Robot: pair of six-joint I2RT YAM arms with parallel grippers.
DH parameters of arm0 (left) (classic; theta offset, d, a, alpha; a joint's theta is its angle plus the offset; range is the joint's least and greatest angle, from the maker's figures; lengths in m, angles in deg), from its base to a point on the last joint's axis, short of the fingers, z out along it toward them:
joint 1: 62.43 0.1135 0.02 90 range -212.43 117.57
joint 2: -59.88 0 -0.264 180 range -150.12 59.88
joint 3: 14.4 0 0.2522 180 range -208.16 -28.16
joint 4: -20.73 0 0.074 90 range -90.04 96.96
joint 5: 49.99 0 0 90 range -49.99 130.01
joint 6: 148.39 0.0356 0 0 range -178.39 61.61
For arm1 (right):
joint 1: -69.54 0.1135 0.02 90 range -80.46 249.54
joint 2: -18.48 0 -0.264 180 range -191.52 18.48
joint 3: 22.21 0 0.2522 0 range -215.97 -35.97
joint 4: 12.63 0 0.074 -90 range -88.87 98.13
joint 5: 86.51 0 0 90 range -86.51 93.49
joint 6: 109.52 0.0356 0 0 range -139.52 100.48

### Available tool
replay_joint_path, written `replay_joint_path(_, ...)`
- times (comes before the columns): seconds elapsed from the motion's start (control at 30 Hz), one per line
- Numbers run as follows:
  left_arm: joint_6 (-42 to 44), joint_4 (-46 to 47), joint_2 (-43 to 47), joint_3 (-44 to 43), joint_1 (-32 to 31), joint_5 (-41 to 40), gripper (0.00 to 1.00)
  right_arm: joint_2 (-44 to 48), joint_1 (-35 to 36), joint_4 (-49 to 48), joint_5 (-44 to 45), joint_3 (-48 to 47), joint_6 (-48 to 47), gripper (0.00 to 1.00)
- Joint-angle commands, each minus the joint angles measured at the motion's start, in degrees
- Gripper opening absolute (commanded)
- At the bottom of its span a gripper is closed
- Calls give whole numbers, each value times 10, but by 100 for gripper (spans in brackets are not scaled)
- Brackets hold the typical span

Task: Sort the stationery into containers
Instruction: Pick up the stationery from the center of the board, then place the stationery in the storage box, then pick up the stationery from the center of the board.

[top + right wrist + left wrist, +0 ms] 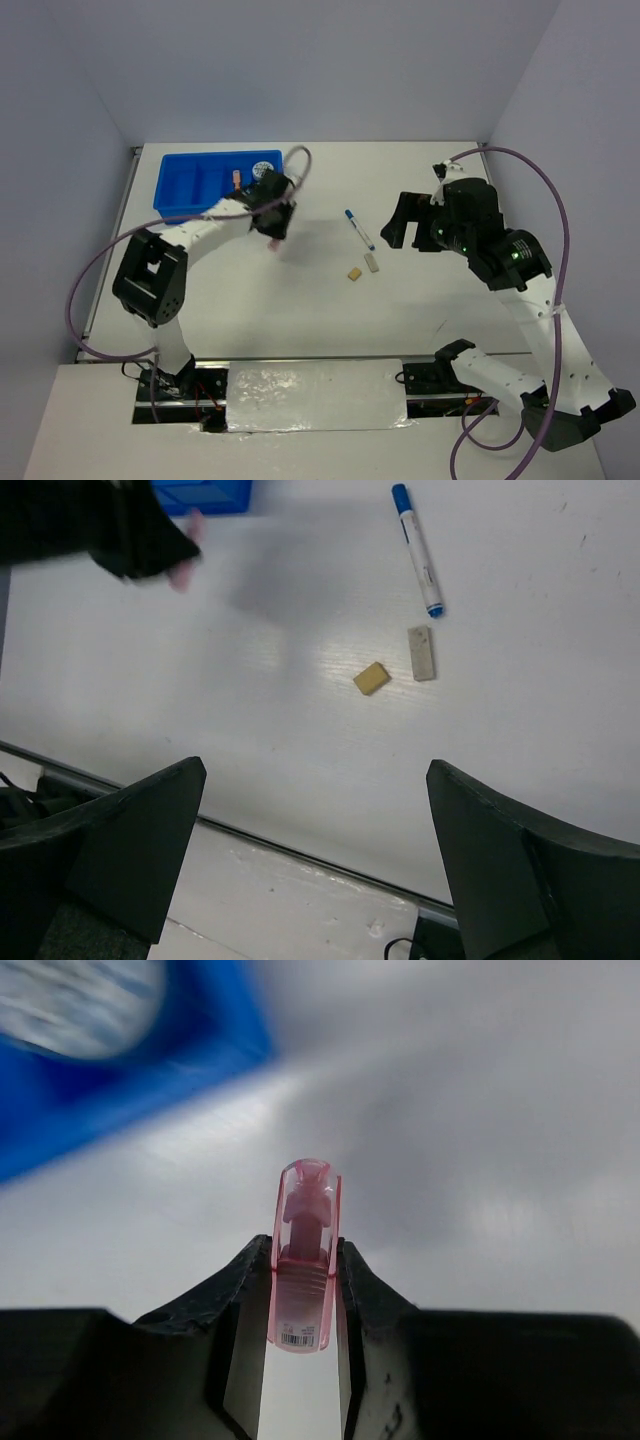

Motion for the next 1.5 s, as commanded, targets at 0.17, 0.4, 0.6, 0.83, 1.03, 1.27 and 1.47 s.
replay_joint_path(0.17, -67, -74, -105, -289, 146, -55, 0, -34, -3, -25, -16, 18, -18, 100)
replay_joint_path(0.4, -108, -162, -258, -519, 197, -108, 11, -48, -8, -24, -21, 12, -23, 100)
replay_joint_path(0.6, -124, -121, -253, -472, 216, -123, 23, -57, -9, -17, -19, 12, -29, 100)
replay_joint_path(0.83, -125, -111, -242, -436, 216, -119, 82, -84, -9, -29, -31, 12, -32, 100)
replay_joint_path(1.03, -128, -110, -192, -414, 216, -102, 99, -148, 8, -55, -51, 45, -52, 99)
replay_joint_path(1.27, -129, -168, -59, -402, 216, -16, 99, -301, 59, -106, 31, 68, -47, 67)
replay_joint_path(1.47, -118, -169, 64, -217, 215, 50, 99, -369, 63, -140, 81, 75, -24, 61)
